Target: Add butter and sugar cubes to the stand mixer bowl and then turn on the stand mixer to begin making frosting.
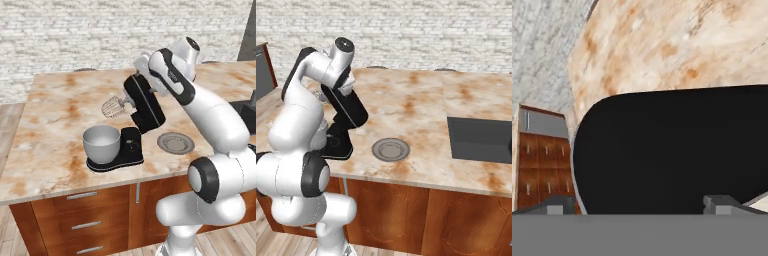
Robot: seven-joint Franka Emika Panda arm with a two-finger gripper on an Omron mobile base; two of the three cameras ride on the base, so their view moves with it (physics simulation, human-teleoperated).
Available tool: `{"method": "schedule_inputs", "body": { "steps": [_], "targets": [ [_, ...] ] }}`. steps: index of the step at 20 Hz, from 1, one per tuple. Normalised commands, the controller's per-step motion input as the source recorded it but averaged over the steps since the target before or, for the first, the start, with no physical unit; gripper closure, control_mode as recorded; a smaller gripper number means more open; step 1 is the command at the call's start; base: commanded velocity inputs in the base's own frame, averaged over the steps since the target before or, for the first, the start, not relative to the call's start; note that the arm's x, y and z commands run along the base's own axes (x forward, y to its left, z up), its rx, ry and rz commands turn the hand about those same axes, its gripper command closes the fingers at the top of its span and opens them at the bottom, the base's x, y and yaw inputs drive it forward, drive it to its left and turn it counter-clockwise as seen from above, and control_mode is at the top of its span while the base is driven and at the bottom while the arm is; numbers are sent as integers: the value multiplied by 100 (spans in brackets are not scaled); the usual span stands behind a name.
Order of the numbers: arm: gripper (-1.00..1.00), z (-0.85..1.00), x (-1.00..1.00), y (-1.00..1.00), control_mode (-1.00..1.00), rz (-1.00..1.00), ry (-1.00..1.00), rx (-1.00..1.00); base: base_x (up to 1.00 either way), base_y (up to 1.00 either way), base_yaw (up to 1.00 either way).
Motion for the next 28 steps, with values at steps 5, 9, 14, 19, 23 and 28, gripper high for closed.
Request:
{"method": "schedule_inputs", "body": {
  "steps": [5,9,14,19,23,28],
  "targets": [
    [-100,-94,11,66,-100,0,29,-14,0,0,0],
    [-100,-96,27,61,-100,0,48,-13,0,0,0],
    [-100,-100,16,50,-100,0,45,-14,0,0,0],
    [-100,-100,1,13,-100,-1,23,-12,0,0,0],
    [-100,-100,0,-3,-100,-1,9,-8,0,0,0],
    [-100,-100,0,-29,-100,-1,2,-10,0,0,0]
  ]
}}
